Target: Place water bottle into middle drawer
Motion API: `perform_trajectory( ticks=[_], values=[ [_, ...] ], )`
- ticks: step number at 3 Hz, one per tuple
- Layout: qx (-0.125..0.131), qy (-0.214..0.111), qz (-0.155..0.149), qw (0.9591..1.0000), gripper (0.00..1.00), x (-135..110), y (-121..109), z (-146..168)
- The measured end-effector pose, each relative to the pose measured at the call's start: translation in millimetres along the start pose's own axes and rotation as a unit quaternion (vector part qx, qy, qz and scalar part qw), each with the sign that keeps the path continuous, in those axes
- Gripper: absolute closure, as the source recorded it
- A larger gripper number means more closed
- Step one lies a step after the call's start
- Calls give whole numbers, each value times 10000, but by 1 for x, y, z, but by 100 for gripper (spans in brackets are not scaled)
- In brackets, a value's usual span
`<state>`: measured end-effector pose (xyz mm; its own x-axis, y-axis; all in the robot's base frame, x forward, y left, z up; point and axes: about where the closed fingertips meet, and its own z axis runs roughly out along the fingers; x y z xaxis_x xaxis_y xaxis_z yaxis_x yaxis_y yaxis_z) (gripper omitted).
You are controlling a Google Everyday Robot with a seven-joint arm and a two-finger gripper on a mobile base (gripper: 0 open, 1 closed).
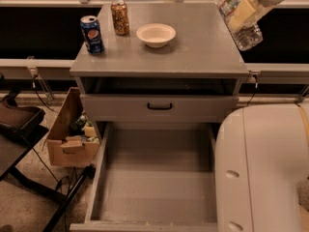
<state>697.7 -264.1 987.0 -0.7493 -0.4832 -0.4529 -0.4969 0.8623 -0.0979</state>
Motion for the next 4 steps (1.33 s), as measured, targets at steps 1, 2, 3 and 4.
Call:
perform_trajectory(
  ticks=[1,2,3,4],
  values=[
    [258,441,166,9986,100,12,-5,2],
    [287,382,163,9987,100,8,-7,6],
    [635,1127,-55,9916,100,19,-9,24],
    [1339,1978,-236,9708,100,44,-36,25]
  ],
)
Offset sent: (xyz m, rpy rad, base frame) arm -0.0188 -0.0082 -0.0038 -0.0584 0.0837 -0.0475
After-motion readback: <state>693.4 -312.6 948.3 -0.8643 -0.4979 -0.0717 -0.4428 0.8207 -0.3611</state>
